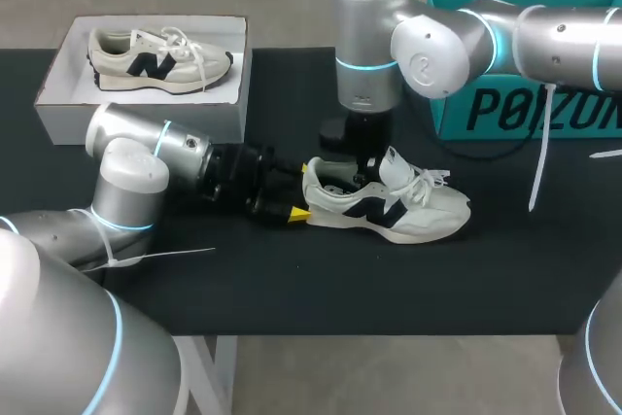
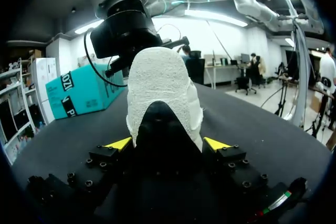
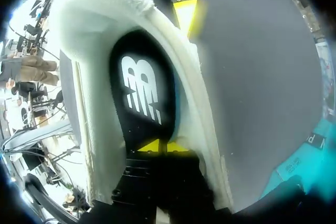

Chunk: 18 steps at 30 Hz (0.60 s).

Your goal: Take the shoe out of the shoebox, open the shoe tongue, remove and reinsert the insole, then place the shoe into the shoebox

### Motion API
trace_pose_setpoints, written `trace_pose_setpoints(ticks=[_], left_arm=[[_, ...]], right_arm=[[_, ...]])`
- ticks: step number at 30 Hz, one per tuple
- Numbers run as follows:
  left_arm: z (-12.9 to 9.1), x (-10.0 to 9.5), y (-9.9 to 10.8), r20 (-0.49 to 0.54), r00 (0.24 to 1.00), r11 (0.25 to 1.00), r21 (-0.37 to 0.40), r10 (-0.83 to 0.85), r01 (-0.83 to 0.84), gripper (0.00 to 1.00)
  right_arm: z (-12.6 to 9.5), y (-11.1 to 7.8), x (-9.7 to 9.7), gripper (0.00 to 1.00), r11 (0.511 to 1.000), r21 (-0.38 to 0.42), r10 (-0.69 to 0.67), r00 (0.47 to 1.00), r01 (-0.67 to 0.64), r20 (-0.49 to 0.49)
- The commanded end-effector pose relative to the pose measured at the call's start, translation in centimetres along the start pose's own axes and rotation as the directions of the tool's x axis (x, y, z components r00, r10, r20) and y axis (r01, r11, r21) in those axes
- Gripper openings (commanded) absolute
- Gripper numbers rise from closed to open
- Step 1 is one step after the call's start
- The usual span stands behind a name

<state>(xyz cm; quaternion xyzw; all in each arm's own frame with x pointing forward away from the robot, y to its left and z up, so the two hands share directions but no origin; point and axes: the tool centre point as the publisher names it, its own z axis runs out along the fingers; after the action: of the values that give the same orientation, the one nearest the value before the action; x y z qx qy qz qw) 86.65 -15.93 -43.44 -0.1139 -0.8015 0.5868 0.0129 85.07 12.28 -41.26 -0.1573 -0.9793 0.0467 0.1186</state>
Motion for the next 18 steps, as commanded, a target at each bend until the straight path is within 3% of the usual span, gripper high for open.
trace_pose_setpoints(ticks=[1,9,18], left_arm=[[0.2,-0.1,0.4,0.000,1.000,1.000,0.000,0.000,0.000,0.00],[0.2,-0.1,0.4,0.000,1.000,1.000,0.000,0.000,0.000,0.00],[0.2,-0.1,0.4,0.000,1.000,1.000,0.000,0.000,0.000,0.00]], right_arm=[[0.3,0.5,-0.3,0.00,1.000,0.029,-0.003,0.999,0.004,-0.043],[-1.4,0.9,-0.5,0.00,0.999,0.046,0.003,0.994,0.002,-0.108],[-3.4,0.9,-0.4,0.00,0.999,0.043,0.017,0.994,-0.012,-0.112]])
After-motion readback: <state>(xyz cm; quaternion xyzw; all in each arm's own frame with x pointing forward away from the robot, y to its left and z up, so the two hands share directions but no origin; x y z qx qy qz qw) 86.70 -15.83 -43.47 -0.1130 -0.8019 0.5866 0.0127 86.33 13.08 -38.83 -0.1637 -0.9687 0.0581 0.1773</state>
